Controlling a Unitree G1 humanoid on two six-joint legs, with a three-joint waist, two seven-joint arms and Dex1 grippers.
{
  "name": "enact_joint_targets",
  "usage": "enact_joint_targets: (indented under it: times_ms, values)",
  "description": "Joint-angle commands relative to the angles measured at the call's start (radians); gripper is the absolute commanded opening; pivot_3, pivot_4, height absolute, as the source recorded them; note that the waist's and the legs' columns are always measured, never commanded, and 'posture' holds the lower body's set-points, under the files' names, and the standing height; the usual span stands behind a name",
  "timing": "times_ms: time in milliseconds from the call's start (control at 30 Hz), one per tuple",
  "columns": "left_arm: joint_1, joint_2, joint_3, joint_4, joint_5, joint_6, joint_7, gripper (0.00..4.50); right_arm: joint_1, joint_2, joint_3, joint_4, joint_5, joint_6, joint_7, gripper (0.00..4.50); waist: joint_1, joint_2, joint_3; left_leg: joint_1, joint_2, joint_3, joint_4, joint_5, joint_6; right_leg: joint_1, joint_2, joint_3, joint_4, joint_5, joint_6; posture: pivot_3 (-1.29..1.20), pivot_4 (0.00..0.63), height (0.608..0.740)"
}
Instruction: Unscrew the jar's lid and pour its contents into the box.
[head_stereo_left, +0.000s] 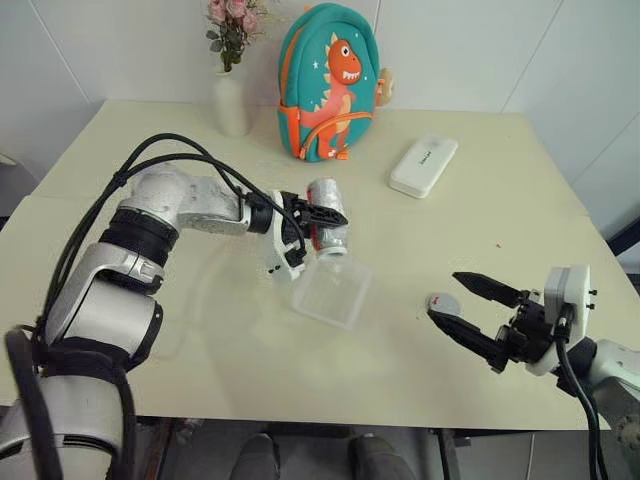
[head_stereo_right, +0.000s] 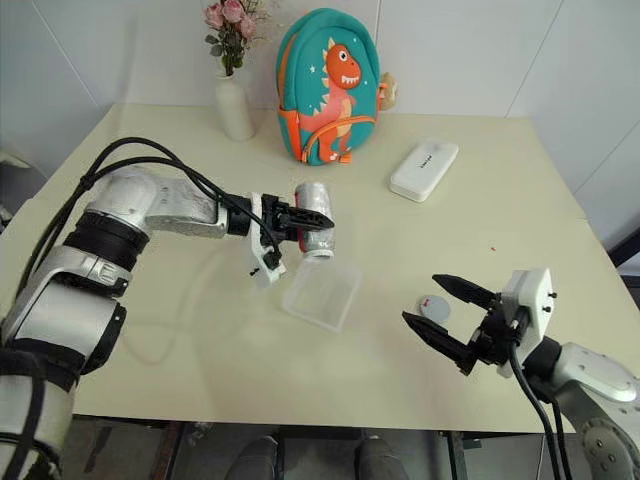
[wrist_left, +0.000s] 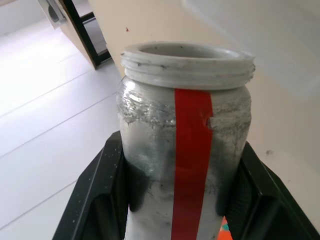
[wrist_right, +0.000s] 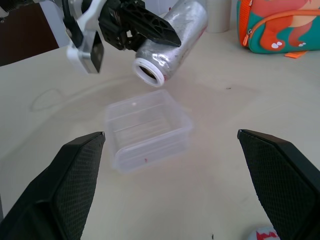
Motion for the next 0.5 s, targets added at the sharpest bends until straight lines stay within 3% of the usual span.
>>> enact_joint_targets:
  times_ms: [33, 167, 500]
  values:
    - [-0.063, 0.006, -0.155, -0.012, 0.189, 0.252, 0.344, 1.98, -0.026, -0.015, 0.012, 0.008, -0.004, 0.004, 0.005, 4.46, 0.001, 0.0, 0.0, 0.0, 0.0, 0.0, 0.0, 0.0, 0.0, 0.0, 0.0, 0.0, 0.0, 0.0, 0.0, 0.0, 0.15, 0.74]
    - [-0.062, 0.013, -0.25, -0.05, 0.227, 0.348, 0.509, 1.98, -0.057, -0.017, 0.029, 0.022, -0.012, 0.009, 0.004, 4.46, 0.005, 0.0, 0.0, -0.001, 0.0, 0.002, -0.002, 0.0, 0.0, -0.002, 0.0, 0.001, 0.0, 0.0, 0.0, 0.0, 0.15, 0.74]
    - [-0.037, 0.091, -0.286, -0.195, 0.224, 0.437, 0.532, 1.98, -0.083, -0.004, 0.057, 0.03, -0.035, 0.009, 0.001, 4.46, 0.024, 0.0, 0.0, 0.0, 0.0, 0.005, -0.002, 0.0, 0.0, -0.004, 0.0, 0.004, 0.002, 0.0, 0.0, 0.0, 0.15, 0.74]
